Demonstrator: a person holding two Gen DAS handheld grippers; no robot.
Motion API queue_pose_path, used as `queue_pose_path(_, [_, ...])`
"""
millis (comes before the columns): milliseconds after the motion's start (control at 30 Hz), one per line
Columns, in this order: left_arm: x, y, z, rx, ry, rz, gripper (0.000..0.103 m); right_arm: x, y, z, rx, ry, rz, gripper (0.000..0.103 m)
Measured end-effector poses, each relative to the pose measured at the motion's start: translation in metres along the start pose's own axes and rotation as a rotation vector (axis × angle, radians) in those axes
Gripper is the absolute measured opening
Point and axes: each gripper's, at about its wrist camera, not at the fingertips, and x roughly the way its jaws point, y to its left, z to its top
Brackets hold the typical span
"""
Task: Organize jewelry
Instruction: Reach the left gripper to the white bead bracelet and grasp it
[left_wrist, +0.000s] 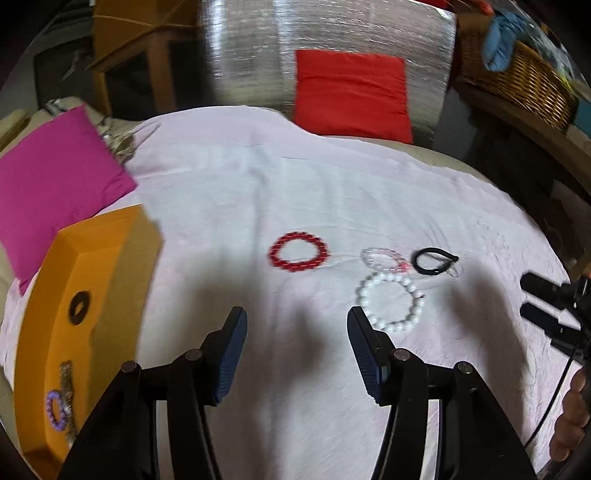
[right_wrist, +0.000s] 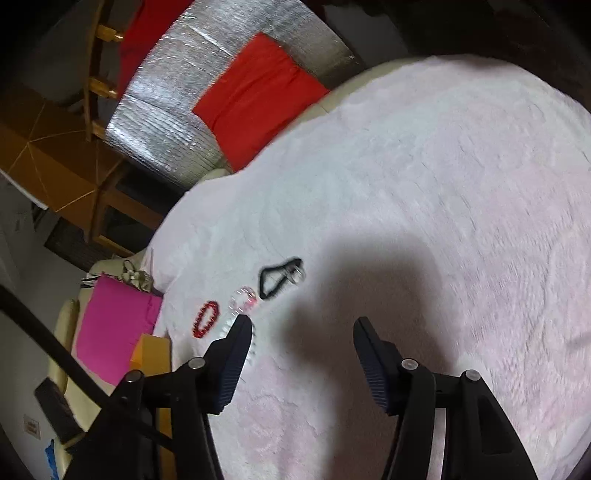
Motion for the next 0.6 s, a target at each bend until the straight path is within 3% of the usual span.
queue_pose_path(200, [0.027,-0.016,0.001,0.054,-0.020,-0.069,0.058,0.029,0.001,0.016,-0.052,0.029,-0.011,0.060])
queue_pose_path(333, [0.043,-0.021,0.004,0.066,0.000,-0.192,0.058,0.051,0.001,0.027,-0.072,0.048,-0.007,0.055])
queue_pose_path(600, [0.069,-0.026,0.007,0.076,0.023,-0.310,0.058,0.088,0.003,0.042,-0.099,0.078,-0.006,0.055])
